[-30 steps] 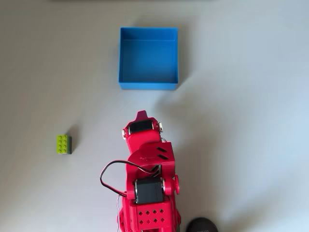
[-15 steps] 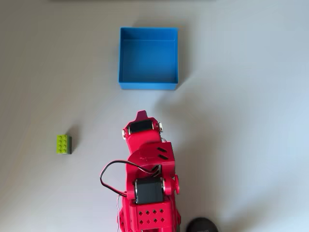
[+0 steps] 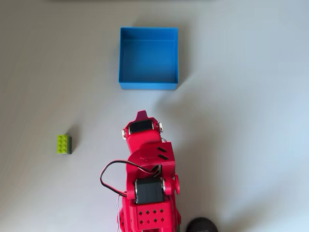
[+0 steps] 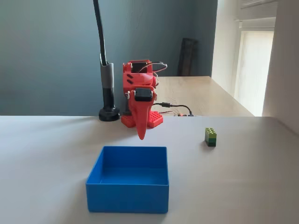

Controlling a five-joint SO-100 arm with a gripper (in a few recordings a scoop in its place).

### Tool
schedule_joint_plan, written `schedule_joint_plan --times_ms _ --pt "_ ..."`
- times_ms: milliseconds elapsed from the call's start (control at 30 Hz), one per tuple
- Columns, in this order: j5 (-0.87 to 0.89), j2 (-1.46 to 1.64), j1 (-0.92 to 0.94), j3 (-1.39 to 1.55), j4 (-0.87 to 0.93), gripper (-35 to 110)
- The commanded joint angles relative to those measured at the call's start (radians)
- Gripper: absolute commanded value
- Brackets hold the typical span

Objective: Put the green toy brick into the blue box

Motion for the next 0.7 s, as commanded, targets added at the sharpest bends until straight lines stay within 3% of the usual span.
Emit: schedule_joint_plan --times_ms 0,667 --pt "-0.017 0.011 -0.012 0.012 0.011 0" --pt "-0.046 0.011 -0.037 0.012 0.011 0"
